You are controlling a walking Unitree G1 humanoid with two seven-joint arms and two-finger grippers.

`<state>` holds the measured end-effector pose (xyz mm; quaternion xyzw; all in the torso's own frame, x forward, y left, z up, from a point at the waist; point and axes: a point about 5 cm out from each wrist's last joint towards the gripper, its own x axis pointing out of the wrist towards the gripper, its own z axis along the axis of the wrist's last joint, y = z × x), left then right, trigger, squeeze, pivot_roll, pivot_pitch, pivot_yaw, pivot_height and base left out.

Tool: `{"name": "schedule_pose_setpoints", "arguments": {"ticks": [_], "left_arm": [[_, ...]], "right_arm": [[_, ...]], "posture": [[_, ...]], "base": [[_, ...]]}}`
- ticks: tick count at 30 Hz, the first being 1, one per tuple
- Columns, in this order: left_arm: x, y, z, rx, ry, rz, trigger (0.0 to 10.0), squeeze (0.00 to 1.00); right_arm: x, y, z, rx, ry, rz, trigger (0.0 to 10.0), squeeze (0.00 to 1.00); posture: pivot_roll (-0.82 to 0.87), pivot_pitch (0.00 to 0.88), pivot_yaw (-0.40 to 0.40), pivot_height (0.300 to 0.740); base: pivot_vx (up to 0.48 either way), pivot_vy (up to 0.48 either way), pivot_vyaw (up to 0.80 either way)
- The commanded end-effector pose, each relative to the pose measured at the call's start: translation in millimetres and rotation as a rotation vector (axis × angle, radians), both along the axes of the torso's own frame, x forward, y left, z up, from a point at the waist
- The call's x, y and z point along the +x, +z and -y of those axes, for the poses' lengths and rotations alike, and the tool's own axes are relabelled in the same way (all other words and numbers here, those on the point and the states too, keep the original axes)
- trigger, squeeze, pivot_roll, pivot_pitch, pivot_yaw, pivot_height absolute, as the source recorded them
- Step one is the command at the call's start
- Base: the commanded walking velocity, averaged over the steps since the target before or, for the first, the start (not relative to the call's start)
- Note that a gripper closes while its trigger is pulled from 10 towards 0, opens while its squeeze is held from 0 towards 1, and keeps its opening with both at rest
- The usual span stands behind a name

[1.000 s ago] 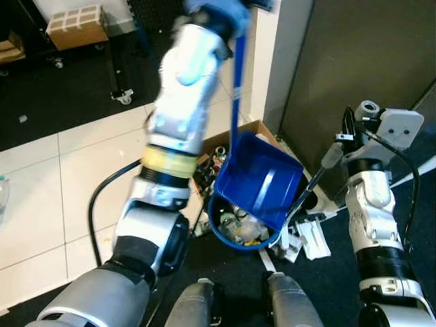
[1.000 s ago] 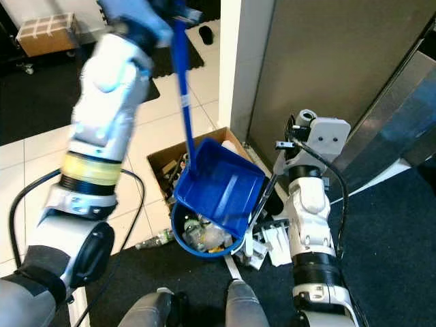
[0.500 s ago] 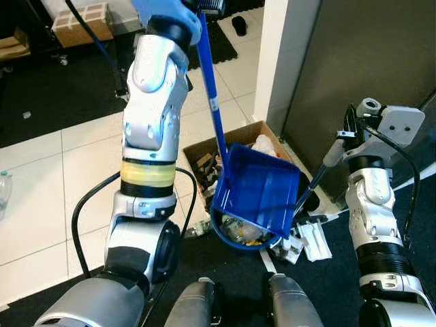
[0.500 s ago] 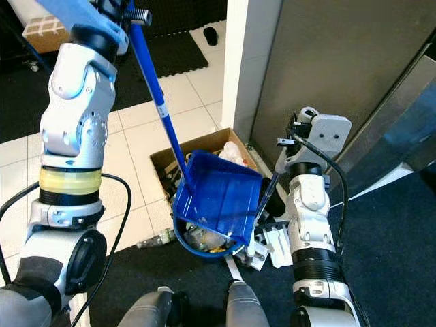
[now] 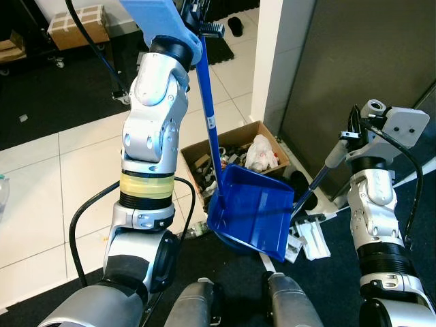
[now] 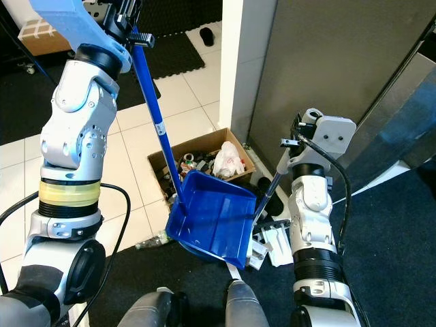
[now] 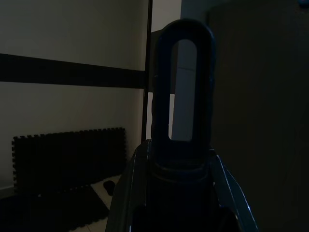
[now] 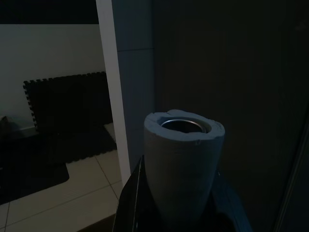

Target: Sweep floor

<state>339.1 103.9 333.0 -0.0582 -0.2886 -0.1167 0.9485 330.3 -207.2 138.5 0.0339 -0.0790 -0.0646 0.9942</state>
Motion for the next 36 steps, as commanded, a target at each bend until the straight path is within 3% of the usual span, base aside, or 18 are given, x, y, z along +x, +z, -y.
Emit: {"name": "schedule_pose_setpoints", "arguments": {"ticks": [1,36], "left_arm": [[-4.9,3,2.9,-0.006,-0.009,0.020,10.0,0.00],[-9.9,-14,12.2,0.016,-0.030,-0.016,10.0,0.00]], "right_arm": [[0.8,6,1.3,0.010,-0.006,0.041,10.0,0.00],[3.0,9,0.0,0.016,0.007,0.058,10.0,0.00]], "posture": [[-0.08,0.076,0.020,0.740],[-0.09,0.031,0.024,0.740]], "base": [[0.000,0.000,0.00],[0.000,0.000,0.00]]}}
